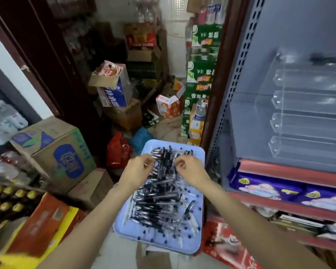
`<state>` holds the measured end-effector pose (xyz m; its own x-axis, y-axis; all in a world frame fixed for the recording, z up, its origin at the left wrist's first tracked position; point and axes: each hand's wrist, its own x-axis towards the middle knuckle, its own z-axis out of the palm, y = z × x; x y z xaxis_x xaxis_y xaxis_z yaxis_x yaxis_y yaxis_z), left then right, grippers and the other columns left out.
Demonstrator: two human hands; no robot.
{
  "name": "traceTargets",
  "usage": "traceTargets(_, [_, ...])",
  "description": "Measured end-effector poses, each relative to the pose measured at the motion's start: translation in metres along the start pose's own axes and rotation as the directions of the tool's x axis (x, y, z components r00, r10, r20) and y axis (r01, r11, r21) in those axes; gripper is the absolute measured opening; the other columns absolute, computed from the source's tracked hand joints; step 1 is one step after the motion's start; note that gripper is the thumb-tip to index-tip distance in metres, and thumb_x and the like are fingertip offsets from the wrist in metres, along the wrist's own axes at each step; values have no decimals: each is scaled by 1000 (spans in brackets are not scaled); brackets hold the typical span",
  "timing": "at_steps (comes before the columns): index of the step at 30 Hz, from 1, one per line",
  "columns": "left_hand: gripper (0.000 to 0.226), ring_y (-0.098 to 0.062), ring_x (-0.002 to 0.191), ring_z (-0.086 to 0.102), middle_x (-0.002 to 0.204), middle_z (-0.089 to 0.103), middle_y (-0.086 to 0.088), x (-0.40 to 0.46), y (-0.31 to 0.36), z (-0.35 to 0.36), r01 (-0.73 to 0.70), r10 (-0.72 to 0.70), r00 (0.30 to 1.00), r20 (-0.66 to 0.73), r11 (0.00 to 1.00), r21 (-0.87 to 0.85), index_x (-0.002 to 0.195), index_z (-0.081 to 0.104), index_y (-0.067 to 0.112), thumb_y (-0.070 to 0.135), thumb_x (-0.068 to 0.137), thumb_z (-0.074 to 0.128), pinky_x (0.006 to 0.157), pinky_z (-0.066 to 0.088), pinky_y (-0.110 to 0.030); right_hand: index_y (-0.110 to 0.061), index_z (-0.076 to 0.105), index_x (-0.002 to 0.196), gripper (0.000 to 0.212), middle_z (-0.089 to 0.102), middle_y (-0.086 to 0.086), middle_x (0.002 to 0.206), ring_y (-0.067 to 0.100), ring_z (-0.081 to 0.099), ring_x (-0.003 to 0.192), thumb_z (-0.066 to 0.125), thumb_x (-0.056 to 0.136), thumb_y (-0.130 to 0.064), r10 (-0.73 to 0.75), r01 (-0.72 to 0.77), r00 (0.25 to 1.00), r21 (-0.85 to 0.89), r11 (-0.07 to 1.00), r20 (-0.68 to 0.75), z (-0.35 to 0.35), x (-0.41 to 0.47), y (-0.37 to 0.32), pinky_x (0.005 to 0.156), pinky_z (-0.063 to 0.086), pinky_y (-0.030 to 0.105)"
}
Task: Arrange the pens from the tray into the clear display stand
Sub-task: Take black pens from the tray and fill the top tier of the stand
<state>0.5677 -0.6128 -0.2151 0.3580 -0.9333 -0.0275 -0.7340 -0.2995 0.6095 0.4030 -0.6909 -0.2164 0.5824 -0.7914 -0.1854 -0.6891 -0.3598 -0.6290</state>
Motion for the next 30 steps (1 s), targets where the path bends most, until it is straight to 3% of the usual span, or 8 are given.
traceTargets(5, [19,-24,97,63,104,68,-9,-7,-52,9,-16,9,979,203,999,31,106,64,9,12,94,50,79,45,-29,-14,52,130,34,61,13,120,30,61,103,47,96,-13,137,-135,990,-71,988,31,42,-5,0,86,51,37])
traceTargets(11, [30,-28,113,55,123,57,-9,-8,-82,25,-110,58,944,325,983,145,123,59,12,11,97,44,92,44,-32,-22,47,134,46,43,9,140,27,52,119,60,91,-17,150,-135,986,-190,973,69,69,-8,4,98,47,40])
traceTargets(14, [29,-33,105,56,113,56,-11,-6,-97,30,-107,41,946,321,976,190,119,59,16,9,94,46,87,47,-41,-22,50,130,40,41,7,136,22,45,123,59,91,-18,158,-151,987,-217,964,15,75,-7,8,102,42,36])
traceTargets(19, [24,-30,105,53,110,54,-7,-1,-106,31,-115,35,959,281,955,272,110,59,20,11,90,51,87,41,-36,-17,56,120,26,47,8,121,21,46,115,54,94,-16,154,-156,988,-225,962,-30,76,-1,11,96,44,34])
traceTargets(22, [10,-27,98,56,99,54,-5,2,-110,30,-62,38,964,261,995,84,97,62,17,13,89,58,89,46,-40,-16,57,113,22,51,7,116,21,50,109,51,93,-10,162,-170,985,-204,964,-57,76,4,12,89,47,34])
traceTargets(25, [6,-19,88,59,95,61,-7,1,-114,26,7,25,980,197,987,-163,88,61,16,9,87,62,85,48,-34,-14,59,110,22,58,6,115,22,56,101,51,91,-6,194,-210,976,-215,954,-94,74,8,12,79,53,39])
traceTargets(28, [8,-14,85,60,86,61,5,-2,-110,17,89,-28,986,167,924,-371,95,63,10,6,89,60,81,48,-25,-15,61,109,22,60,5,112,22,60,93,52,91,-6,224,-248,967,-234,940,-124,74,11,12,74,55,37])
traceTargets(30, [6,-5,73,61,80,62,4,-2,-103,10,145,-90,988,127,828,-542,93,64,8,8,88,61,72,49,-18,-15,64,106,23,61,7,111,24,62,90,50,91,-4,237,-259,964,-236,937,-118,73,13,9,76,55,37])
